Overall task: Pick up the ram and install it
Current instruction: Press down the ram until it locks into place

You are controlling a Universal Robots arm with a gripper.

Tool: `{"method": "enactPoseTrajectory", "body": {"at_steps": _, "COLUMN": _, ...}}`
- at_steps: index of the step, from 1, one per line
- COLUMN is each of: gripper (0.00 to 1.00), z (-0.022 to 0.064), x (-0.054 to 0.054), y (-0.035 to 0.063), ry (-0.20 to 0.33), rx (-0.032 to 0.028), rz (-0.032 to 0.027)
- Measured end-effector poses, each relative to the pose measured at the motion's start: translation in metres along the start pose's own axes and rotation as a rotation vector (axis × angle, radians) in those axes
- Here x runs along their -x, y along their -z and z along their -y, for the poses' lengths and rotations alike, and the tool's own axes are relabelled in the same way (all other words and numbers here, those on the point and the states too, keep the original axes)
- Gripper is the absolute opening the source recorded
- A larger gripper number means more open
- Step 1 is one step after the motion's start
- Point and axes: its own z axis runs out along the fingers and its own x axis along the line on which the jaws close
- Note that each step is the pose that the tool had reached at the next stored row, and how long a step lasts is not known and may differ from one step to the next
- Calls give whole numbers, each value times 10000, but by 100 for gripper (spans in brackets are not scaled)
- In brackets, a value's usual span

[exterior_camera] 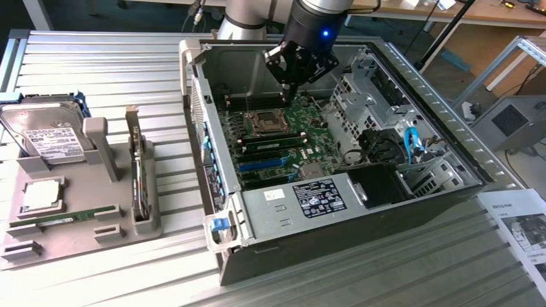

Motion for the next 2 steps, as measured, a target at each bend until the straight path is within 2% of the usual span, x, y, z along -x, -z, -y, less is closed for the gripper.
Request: {"method": "enactPoseTrajectory", "body": {"at_steps": 2, "gripper": 11, "z": 0, "x": 0, "y": 0, "ry": 0, "rx": 0, "rz": -1}}
